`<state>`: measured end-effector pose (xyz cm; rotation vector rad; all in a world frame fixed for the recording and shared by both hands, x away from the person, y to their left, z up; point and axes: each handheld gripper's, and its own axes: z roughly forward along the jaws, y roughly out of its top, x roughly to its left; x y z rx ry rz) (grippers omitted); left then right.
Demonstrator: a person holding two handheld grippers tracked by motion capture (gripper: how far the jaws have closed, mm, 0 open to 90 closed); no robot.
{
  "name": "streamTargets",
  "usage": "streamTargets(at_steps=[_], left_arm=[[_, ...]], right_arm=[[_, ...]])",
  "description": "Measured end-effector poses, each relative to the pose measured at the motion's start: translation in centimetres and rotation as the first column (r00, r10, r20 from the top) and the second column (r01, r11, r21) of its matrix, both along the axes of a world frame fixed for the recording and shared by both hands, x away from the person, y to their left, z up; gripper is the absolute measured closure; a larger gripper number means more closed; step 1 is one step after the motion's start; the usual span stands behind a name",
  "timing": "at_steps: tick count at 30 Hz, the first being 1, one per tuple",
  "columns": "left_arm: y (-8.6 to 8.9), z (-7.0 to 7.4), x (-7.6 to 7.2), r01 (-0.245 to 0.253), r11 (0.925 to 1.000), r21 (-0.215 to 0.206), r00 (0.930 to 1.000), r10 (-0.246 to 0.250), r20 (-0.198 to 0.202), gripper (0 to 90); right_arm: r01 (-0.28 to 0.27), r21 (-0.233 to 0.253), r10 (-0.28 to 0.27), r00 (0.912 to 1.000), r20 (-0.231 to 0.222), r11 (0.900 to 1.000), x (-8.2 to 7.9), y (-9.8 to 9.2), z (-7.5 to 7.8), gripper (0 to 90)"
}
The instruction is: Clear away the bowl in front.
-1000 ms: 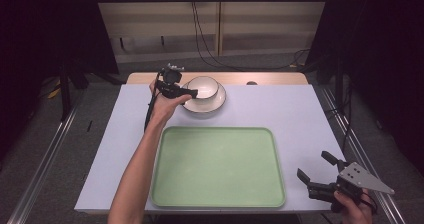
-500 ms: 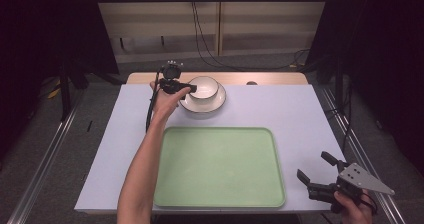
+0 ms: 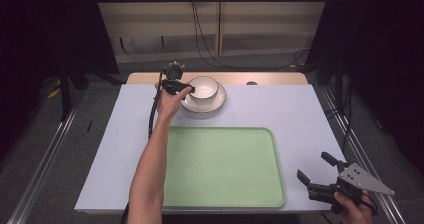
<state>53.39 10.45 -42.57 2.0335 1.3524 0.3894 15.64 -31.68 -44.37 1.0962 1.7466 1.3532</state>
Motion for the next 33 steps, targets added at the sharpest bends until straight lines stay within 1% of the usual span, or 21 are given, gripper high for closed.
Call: streamTargets(at_steps=[2,3,4,5,6,8,10,12,13,15,17,19,20,21,22,23,24,25,29,30,33], left_arm=[[0.0,-0.2,0.1,-0.001,0.9999,0.015,1.0,0.001,-0.004,33.7],[0.0,-0.3,0.1,0.009,0.9999,0.011,0.9999,-0.009,-0.012,33.6],[-0.3,-0.5,0.2,-0.004,0.9999,0.016,0.9998,0.004,-0.017,32.9],[-0.3,-0.6,0.3,0.013,0.9997,0.02,0.9997,-0.013,-0.019,34.5],[-0.5,-0.7,0.4,0.008,0.9997,0.021,0.9995,-0.008,-0.03,34.2],[-0.5,-0.8,0.6,0.009,0.9999,0.01,0.9989,-0.009,-0.047,37.1],[-0.6,-1.0,1.0,-0.003,0.9997,0.023,0.9986,0.004,-0.053,36.2],[-0.7,-1.0,1.3,0.008,0.9993,0.037,0.9974,-0.006,-0.071,36.4],[-0.8,-1.1,1.4,0.001,0.999,0.044,0.9979,0.002,-0.064,37.4],[-1.0,-1.1,1.8,-0.005,0.9988,0.048,0.9974,0.008,-0.071,44.0],[-1.1,-1.3,2.1,-0.019,0.9989,0.043,0.9966,0.022,-0.079,45.6],[-1.2,-1.6,2.3,-0.002,0.9987,0.051,0.9937,0.007,-0.111,51.4],[-1.3,-1.7,2.3,-0.007,0.9988,0.049,0.9943,0.012,-0.105,51.9],[-1.3,-1.8,2.2,0.01,0.9992,0.039,0.9969,-0.007,-0.079,56.2],[-1.4,-1.9,2.2,0.008,0.9999,0.014,0.9952,-0.006,-0.098,59.7],[-1.6,-1.9,2.2,0.003,0.9999,0.017,0.9949,-0.001,-0.101,60.8],[-1.7,-2.0,2.1,0.006,0.9997,0.026,0.9958,-0.004,-0.092,64.9],[-2.0,-1.9,2.0,0.02,0.999,0.041,0.995,-0.016,-0.099,68.6],[-2.3,-2.2,2.0,-0.01,0.9997,0.024,0.9935,0.012,-0.113,71.8],[-2.1,-2.2,2.1,-0.005,0.9997,0.023,0.9927,0.008,-0.121,73.4],[-1.9,-2.2,2.2,-0.028,0.9995,-0.017,0.9894,0.025,-0.143,76.2]], right_arm=[[0.001,0.0,-0.001,1.0,0.001,1.0,0.0,0.0,0.0,2.9],[0.003,-0.003,-0.003,1.0,0.001,1.0,0.0,0.0,0.0,2.9],[-0.003,-0.001,0.003,1.0,-0.001,1.0,0.0,-0.1,0.0,2.9],[-0.004,-0.002,0.004,1.0,-0.003,1.0,0.0,-0.1,0.0,2.9],[-0.004,-0.002,0.004,1.0,-0.003,1.0,0.0,-0.1,0.0,2.9],[-0.004,0.0,0.004,1.0,-0.005,1.0,0.0,-0.1,0.0,2.9],[-0.001,-0.001,0.001,1.0,-0.003,1.0,0.0,-0.1,0.0,2.9],[-0.007,0.004,0.007,1.0,-0.004,1.0,0.0,-0.1,0.0,2.9],[-0.009,0.002,0.009,0.9999,-0.007,1.0,0.0,-0.1,0.0,2.9],[-0.005,0.004,0.005,1.0,-0.005,1.0,0.0,-0.1,0.0,2.9],[-0.004,0.004,0.004,1.0,-0.003,1.0,0.0,-0.1,0.0,2.9],[-0.005,0.0,0.005,1.0,-0.003,1.0,0.0,-0.1,0.0,2.9],[-0.005,0.003,0.005,1.0,-0.001,1.0,0.1,-0.1,-0.1,3.0],[-0.006,0.001,0.006,1.0,-0.008,1.0,0.1,-0.2,0.0,3.0],[-0.008,0.001,0.008,0.9999,-0.01,1.0,0.1,-0.2,-0.1,3.0],[-0.005,0.002,0.005,1.0,-0.008,1.0,0.1,-0.2,-0.1,3.0],[-0.007,0.002,0.007,1.0,-0.006,1.0,0.1,-0.2,-0.1,3.0],[-0.006,0.0,0.006,1.0,-0.004,1.0,0.2,-0.1,-0.1,3.0],[-0.015,-0.002,0.015,0.9999,-0.002,1.0,0.1,0.0,-0.1,3.0],[-0.015,-0.002,0.015,0.9999,-0.004,1.0,0.1,-0.1,-0.1,3.0],[-0.015,0.002,0.015,0.9999,-0.004,1.0,0.1,-0.1,0.0,3.0]])
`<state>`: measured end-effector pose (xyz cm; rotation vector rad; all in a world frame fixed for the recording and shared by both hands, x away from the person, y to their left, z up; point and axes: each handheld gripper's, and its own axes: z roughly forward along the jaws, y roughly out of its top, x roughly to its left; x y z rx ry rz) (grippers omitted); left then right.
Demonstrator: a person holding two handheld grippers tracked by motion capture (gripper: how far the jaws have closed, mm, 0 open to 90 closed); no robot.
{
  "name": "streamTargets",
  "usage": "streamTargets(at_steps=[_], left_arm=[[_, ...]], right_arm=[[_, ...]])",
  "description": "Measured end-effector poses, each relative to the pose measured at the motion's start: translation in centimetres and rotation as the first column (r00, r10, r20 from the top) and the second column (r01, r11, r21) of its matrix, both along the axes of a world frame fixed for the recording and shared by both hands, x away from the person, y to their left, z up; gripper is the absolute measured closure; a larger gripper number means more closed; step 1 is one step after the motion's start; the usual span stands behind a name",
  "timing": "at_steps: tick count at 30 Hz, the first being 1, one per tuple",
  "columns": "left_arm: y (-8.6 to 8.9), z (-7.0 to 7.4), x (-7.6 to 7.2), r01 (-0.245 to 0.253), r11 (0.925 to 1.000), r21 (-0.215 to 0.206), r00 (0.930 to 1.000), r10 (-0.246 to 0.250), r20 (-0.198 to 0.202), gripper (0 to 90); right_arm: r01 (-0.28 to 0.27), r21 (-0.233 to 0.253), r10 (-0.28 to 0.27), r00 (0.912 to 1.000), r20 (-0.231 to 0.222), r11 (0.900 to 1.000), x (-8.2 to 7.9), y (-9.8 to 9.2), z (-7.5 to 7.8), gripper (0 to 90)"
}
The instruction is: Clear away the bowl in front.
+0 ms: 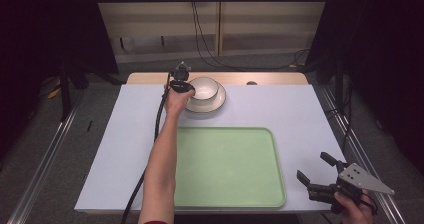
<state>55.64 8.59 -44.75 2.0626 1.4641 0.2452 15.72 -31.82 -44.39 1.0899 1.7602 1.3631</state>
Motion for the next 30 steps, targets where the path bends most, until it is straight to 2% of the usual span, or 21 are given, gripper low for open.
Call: streamTargets(at_steps=[4,5,7,15,18,27,30], left_arm=[[0.15,0.15,0.08,-0.037,0.9988,-0.033,0.9985,0.036,-0.04,78.7],[0.3,0.17,0.16,-0.034,0.9989,-0.032,0.9984,0.032,-0.047,79.1],[0.34,0.15,0.19,-0.059,0.9965,-0.059,0.9965,0.055,-0.062,80.1],[0.58,0.03,0.38,-0.042,0.9958,-0.081,0.997,0.037,-0.068,81.4],[0.73,0.06,0.42,-0.036,0.9931,-0.112,0.9955,0.026,-0.091,82.6],[0.79,0.16,0.24,-0.072,0.9898,-0.123,0.9922,0.059,-0.11,82.9],[0.94,0.12,0.3,-0.062,0.9894,-0.132,0.9906,0.045,-0.129,82.9]], right_arm=[[-0.004,-0.001,0.004,1.0,0.0,1.0,0.08,0.03,-0.01,3.0],[-0.006,0.0,0.006,1.0,-0.001,1.0,0.12,0.03,-0.02,3.0],[0.003,0.003,-0.003,1.0,-0.007,1.0,0.12,0.09,-0.04,3.0],[0.001,-0.001,-0.001,1.0,0.003,1.0,0.11,0.08,-0.01,3.0],[0.001,0.0,-0.001,1.0,0.001,1.0,0.14,0.07,-0.04,3.0],[0.003,-0.001,-0.003,1.0,0.005,1.0,0.07,0.07,0.01,3.0],[0.003,-0.001,-0.003,1.0,0.005,1.0,0.04,0.06,0.02,3.0]])
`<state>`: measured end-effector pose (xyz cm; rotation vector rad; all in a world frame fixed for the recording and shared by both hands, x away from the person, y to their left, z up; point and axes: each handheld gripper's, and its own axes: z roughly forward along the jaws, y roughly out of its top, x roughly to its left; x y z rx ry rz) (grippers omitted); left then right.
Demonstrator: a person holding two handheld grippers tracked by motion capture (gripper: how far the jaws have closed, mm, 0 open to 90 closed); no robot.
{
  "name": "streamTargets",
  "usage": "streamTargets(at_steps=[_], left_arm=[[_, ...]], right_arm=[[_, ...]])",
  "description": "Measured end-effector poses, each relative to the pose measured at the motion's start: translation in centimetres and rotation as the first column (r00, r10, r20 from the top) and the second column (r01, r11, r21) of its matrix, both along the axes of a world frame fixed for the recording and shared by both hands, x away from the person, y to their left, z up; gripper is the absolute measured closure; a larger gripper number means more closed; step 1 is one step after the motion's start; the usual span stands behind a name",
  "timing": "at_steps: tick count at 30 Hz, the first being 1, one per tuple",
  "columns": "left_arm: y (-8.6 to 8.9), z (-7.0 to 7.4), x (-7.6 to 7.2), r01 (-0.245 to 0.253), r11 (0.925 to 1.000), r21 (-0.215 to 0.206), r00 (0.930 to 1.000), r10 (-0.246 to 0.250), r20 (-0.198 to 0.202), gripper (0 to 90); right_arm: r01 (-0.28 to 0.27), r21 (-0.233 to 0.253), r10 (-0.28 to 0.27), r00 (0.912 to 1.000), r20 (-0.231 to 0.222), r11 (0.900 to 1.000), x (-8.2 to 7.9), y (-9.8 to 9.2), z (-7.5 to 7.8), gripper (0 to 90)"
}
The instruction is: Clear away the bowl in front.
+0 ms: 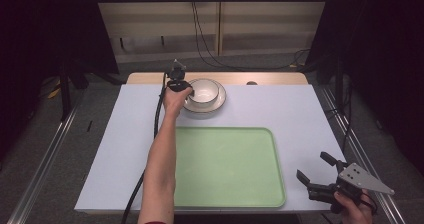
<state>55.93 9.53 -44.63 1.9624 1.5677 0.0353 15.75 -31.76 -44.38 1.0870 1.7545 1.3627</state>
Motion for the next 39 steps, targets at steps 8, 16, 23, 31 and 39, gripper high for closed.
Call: streamTargets(at_steps=[8,16,23,31,39], left_arm=[[-0.4,0.2,-0.1,-0.009,0.9999,-0.012,0.9999,0.009,-0.005,82.9],[0.2,1.3,-0.3,-0.008,0.9996,-0.026,1.0,0.008,0.004,82.9],[0.5,2.2,-0.8,0.023,0.9996,-0.014,0.9996,-0.022,0.019,82.9],[0.5,3.1,-1.3,0.037,0.9991,-0.022,0.9987,-0.036,0.035,82.9],[0.6,3.4,-2.0,0.066,0.9973,-0.031,0.9972,-0.065,0.037,82.9]], right_arm=[[0.004,0.002,-0.004,1.0,-0.002,1.0,0.0,-0.1,0.0,3.0],[-0.003,0.002,0.003,1.0,0.003,1.0,0.0,0.0,0.0,3.0],[0.001,0.002,-0.001,1.0,0.001,1.0,0.0,0.0,0.0,3.0],[-0.001,-0.001,0.001,1.0,-0.001,1.0,-0.1,0.0,0.0,3.0],[-0.001,-0.001,0.001,1.0,-0.001,1.0,-0.1,0.0,0.1,3.0]])
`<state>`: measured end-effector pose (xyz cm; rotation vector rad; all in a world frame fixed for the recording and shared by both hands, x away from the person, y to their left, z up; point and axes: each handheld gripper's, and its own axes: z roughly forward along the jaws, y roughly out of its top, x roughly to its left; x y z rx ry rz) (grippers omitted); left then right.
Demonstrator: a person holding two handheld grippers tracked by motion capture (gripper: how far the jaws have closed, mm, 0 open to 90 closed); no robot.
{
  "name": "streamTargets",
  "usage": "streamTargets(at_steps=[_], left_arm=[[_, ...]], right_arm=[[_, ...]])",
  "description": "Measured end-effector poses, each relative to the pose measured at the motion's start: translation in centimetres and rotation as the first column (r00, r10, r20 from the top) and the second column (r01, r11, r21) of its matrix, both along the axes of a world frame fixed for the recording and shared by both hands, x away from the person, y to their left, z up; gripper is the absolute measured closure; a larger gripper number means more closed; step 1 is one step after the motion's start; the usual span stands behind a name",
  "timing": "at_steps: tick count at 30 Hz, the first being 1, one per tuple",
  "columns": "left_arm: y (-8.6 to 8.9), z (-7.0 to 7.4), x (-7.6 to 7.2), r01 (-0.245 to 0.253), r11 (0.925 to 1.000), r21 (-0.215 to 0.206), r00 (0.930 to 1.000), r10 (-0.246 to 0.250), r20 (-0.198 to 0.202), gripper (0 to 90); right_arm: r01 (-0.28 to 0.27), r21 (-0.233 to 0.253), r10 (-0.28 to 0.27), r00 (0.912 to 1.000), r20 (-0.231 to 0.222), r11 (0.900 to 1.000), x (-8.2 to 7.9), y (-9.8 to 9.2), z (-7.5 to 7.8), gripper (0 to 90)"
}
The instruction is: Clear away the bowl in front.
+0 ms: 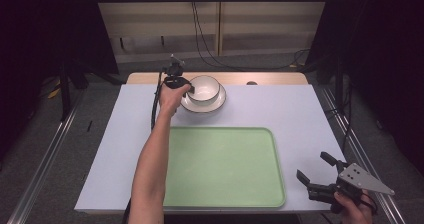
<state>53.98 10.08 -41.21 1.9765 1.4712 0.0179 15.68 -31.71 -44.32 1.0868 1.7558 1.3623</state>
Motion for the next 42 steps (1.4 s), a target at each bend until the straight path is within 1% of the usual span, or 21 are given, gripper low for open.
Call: streamTargets(at_steps=[1,2,3,6,7,8,10,11,15,18,22,25,27,29,31,32,34,37,38,39,42], left_arm=[[0.0,0.0,-0.1,-0.004,1.0,-0.006,1.0,0.004,0.005,82.9],[0.1,0.1,-0.2,0.01,0.9999,0.004,0.9999,-0.01,0.004,82.9],[0.0,0.1,-0.3,-0.001,1.0,0.0,1.0,0.001,0.007,82.9],[0.0,0.4,-0.6,0.011,0.9999,0.003,0.9999,-0.011,0.007,82.9],[0.0,0.5,-0.7,0.014,0.9999,0.004,0.9998,-0.014,0.016,82.9],[0.0,0.6,-0.8,0.019,0.9998,0.003,0.9998,-0.019,0.01,82.9],[-0.1,0.8,-1.2,0.026,0.9996,0.003,0.9994,-0.026,0.023,82.9],[-0.1,1.0,-1.3,0.041,0.9991,0.009,0.9989,-0.041,0.024,82.9],[-0.6,1.5,-1.8,0.044,0.999,0.002,0.9982,-0.045,0.04,82.8],[-0.7,1.8,-2.1,0.059,0.9982,-0.01,0.9975,-0.058,0.041,82.9],[-1.2,2.0,-2.6,0.082,0.9966,0.002,0.9955,-0.082,0.046,82.9],[-1.4,2.2,-2.9,0.099,0.995,-0.008,0.9941,-0.099,0.044,82.9],[-1.4,2.2,-3.2,0.096,0.9953,-0.008,0.9943,-0.096,0.048,82.8],[-1.4,2.2,-3.3,0.111,0.9937,-0.016,0.9929,-0.11,0.045,82.8],[-1.6,2.3,-3.6,0.109,0.9939,-0.015,0.9928,-0.109,0.05,82.8],[-1.6,2.4,-3.6,0.121,0.9926,-0.007,0.9915,-0.12,0.05,82.8],[-1.7,2.4,-3.9,0.124,0.9921,-0.017,0.9911,-0.123,0.05,82.8],[-2.1,2.4,-4.3,0.145,0.9895,-0.007,0.9885,-0.144,0.046,82.9],[-2.3,2.4,-4.4,0.139,0.9902,-0.015,0.9893,-0.138,0.046,82.8],[-2.4,2.5,-4.4,0.159,0.9872,-0.003,0.9861,-0.159,0.049,82.8],[-3.0,2.6,-4.7,0.167,0.9859,-0.016,0.9849,-0.166,0.049,82.8]], right_arm=[[0.0,-0.002,0.0,1.0,0.002,1.0,0.0,0.0,0.0,3.0],[0.001,-0.003,-0.001,1.0,0.002,1.0,0.0,0.0,0.0,3.0],[0.001,0.0,-0.001,1.0,0.0,1.0,0.0,0.0,0.0,3.0],[-0.001,-0.001,0.001,1.0,0.003,1.0,0.0,0.0,0.0,3.0],[-0.002,-0.003,0.002,1.0,0.005,1.0,0.0,0.0,0.0,3.0],[-0.003,-0.003,0.003,1.0,0.005,1.0,0.0,0.0,0.0,3.0],[-0.004,-0.001,0.004,1.0,0.002,1.0,0.0,0.0,0.0,3.0],[-0.003,-0.002,0.003,1.0,0.003,1.0,0.0,0.0,0.0,3.0],[-0.003,-0.001,0.003,1.0,0.002,1.0,0.0,0.1,0.0,3.0],[-0.002,-0.001,0.002,1.0,-0.002,1.0,0.0,0.1,0.0,3.0],[-0.005,-0.001,0.005,1.0,0.001,1.0,0.1,0.1,0.0,3.0],[-0.004,-0.001,0.004,1.0,-0.001,1.0,0.0,0.1,0.0,3.0],[-0.006,-0.003,0.006,1.0,0.002,1.0,0.1,0.1,0.0,3.0],[-0.007,-0.004,0.007,1.0,0.002,1.0,0.1,0.2,0.0,3.0],[-0.007,-0.004,0.007,1.0,0.003,1.0,0.1,0.2,0.0,3.0],[-0.008,-0.003,0.008,1.0,0.002,1.0,0.1,0.2,0.0,3.0],[-0.006,-0.002,0.006,1.0,0.004,1.0,0.1,0.2,0.0,3.0],[-0.004,-0.004,0.004,1.0,0.001,1.0,0.1,0.1,0.0,3.0],[-0.004,-0.004,0.004,1.0,-0.001,1.0,0.1,0.2,0.0,3.0],[-0.001,-0.003,0.001,1.0,0.001,1.0,0.2,0.2,0.0,3.0],[-0.011,-0.004,0.011,0.9999,0.006,1.0,0.1,0.2,0.0,3.0]])
